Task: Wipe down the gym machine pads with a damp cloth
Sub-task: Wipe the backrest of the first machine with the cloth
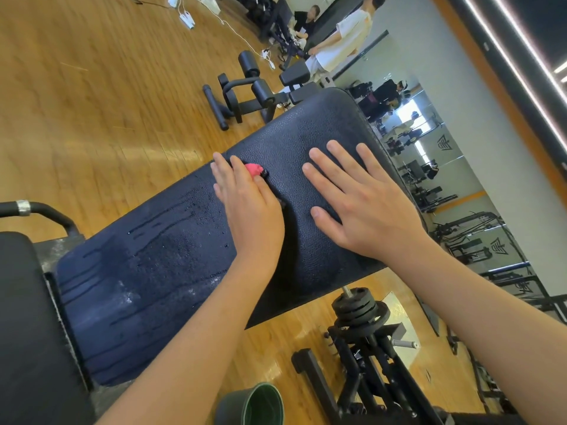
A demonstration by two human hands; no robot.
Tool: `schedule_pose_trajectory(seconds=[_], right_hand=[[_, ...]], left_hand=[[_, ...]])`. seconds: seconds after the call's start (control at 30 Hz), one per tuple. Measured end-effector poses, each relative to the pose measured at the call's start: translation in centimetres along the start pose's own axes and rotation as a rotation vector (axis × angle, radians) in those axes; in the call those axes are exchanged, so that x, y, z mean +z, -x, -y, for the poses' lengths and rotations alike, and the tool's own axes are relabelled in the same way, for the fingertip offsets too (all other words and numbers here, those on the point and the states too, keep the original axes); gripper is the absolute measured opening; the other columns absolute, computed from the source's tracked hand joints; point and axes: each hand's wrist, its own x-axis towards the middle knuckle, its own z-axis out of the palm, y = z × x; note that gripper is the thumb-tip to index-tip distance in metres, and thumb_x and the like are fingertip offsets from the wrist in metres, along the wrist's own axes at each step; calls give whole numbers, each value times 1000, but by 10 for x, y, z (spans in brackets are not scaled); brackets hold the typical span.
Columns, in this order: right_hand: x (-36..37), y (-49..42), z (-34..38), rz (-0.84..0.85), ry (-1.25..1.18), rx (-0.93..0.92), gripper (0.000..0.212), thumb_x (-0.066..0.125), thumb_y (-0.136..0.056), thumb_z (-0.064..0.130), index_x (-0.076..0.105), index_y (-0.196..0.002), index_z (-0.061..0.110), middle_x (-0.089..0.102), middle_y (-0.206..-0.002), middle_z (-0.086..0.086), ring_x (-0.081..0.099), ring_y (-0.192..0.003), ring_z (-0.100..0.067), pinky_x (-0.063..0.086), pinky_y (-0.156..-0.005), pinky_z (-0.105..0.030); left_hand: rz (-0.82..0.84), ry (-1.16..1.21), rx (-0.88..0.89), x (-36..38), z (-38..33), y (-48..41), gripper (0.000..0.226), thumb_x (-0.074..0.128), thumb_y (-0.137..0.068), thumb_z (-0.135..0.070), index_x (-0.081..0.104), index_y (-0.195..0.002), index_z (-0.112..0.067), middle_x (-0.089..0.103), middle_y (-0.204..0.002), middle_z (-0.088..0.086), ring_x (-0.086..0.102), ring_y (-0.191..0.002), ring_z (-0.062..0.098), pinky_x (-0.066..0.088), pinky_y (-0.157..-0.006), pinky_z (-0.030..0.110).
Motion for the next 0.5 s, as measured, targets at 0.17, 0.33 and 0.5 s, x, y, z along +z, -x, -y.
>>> schedule_pose_trajectory(seconds=[0.17, 0.33, 0.5], right_hand=[[3, 1, 1, -10, 0, -3, 64, 32, -105, 47, 37, -158, 13, 28, -167, -10, 20, -156, -32, 15, -126, -56], [4, -1, -1, -42, -5, -3, 64, 34, -104, 47, 39, -157, 12, 31, -165, -11, 24, -155, -33, 16, -126, -56], [5, -1, 0, -45, -8, -4, 64, 34, -104, 47, 39, -157, 12, 32, -166, -10, 23, -155, -32, 15, -126, -56]], left_hand=[[19, 36, -29, 2, 0, 12, 52, 28, -110, -13, 21, -160, -3, 0, -171, 12, -4, -158, 21, -3, -126, 36], [71, 77, -12, 5, 2, 51, 54, 30, -110, -12, 18, -161, -2, -3, -171, 11, -7, -158, 20, -9, -125, 31], [89, 92, -74, 7, 0, 67, 56, 29, -110, -15, 11, -162, -4, -10, -171, 10, -13, -157, 20, -12, -124, 31]])
